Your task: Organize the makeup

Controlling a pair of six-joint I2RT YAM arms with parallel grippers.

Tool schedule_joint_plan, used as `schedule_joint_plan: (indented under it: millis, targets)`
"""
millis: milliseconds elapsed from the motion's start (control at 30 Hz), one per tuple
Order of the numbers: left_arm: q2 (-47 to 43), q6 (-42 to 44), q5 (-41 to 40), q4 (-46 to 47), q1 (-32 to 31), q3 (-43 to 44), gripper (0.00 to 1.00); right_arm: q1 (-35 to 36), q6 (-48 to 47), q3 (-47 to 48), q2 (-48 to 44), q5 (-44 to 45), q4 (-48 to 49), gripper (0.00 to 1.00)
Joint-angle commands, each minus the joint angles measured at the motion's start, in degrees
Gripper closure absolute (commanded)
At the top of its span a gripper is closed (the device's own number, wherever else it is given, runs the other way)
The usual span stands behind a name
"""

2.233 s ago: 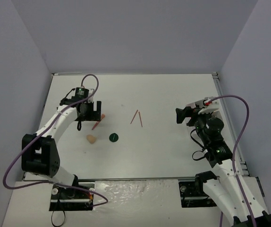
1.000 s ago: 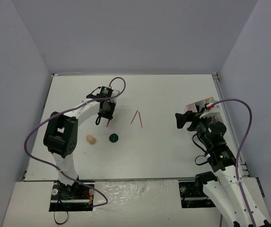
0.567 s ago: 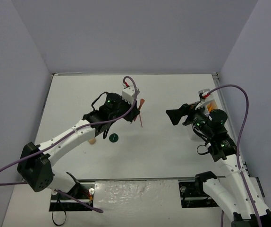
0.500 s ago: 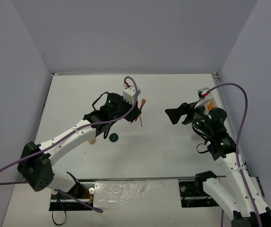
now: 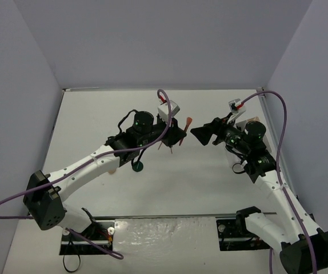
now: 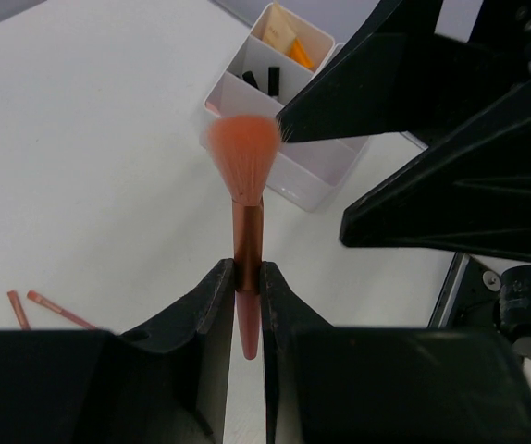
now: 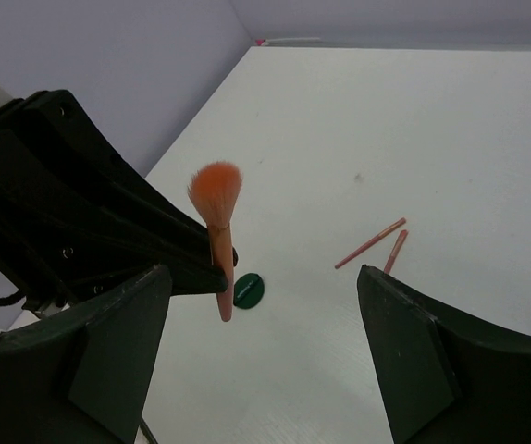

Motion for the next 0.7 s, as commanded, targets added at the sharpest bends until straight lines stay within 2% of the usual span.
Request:
schedule_joint_plan:
  millis: [0, 567, 667]
  targets:
    - [0.28, -2.78, 2.75, 7.37, -0.57, 3.70, 1.00, 1.26, 1.79, 2.63, 2.10, -1.54, 8.63, 0.23]
    - [1.91, -3.84, 2.60, 9.51, -1.83, 4.77, 1.00, 4.75, 2.75, 2.19, 4.65, 1.97, 11.73, 0.58]
    - [2.63, -4.15, 2.83, 9.41, -1.91, 5.79, 1.00, 4.82, 2.42, 1.89, 4.64, 2.12, 11.41, 0.72]
